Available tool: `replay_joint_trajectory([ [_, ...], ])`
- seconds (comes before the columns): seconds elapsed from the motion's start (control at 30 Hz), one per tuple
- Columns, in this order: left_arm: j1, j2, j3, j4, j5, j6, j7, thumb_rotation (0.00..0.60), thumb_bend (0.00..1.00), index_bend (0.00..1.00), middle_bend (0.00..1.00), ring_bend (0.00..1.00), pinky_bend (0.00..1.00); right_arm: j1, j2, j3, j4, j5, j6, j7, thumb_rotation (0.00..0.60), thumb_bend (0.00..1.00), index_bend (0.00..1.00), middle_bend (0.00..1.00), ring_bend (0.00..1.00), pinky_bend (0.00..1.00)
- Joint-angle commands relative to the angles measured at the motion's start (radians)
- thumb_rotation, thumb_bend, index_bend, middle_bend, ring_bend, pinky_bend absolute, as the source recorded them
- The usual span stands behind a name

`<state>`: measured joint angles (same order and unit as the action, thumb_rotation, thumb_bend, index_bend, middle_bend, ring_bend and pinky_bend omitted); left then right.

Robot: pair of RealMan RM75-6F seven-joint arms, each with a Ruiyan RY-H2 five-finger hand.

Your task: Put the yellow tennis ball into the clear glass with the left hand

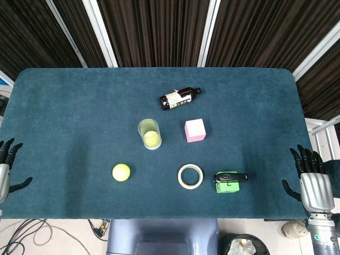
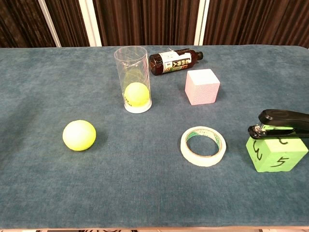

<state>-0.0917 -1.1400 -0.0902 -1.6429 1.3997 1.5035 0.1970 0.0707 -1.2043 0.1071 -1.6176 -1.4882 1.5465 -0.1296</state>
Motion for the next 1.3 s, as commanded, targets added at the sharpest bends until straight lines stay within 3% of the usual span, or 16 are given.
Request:
replay_joint_trajectory([
  [0.03,0.000,0.000,0.000,0.000,-0.001,0.000,0.000,0.600,0.07,0.16,0.04,0.01,0.16,0.000,0.000,0.000,-0.001,0.001,-0.001,0.000,0.600,0.35,0.09,0.00,0.00,0.00],
  [0.9,-0.007,0.003,0.008,0.002,0.014,-0.016,-0.013,0.600,0.07,0.13,0.04,0.01,0.16,0.001,-0.002,0.002,0.001,0.004,-0.002,-0.002,0.600,0.35,0.09,0.00,0.00,0.00],
  [1.0,-0.029,0.009,0.022,0.004,0.049,-0.050,-0.030,0.600,0.07,0.13,0.04,0.01,0.16,0.003,-0.005,0.001,0.004,0.006,-0.009,-0.005,0.600,0.35,0.09,0.00,0.00,0.00],
  [1.3,-0.179,0.070,0.040,-0.044,0.124,-0.284,-0.110,0.600,0.07,0.13,0.04,0.01,0.16,0.006,-0.012,0.000,0.007,0.007,-0.011,-0.016,0.600,0.35,0.09,0.00,0.00,0.00],
])
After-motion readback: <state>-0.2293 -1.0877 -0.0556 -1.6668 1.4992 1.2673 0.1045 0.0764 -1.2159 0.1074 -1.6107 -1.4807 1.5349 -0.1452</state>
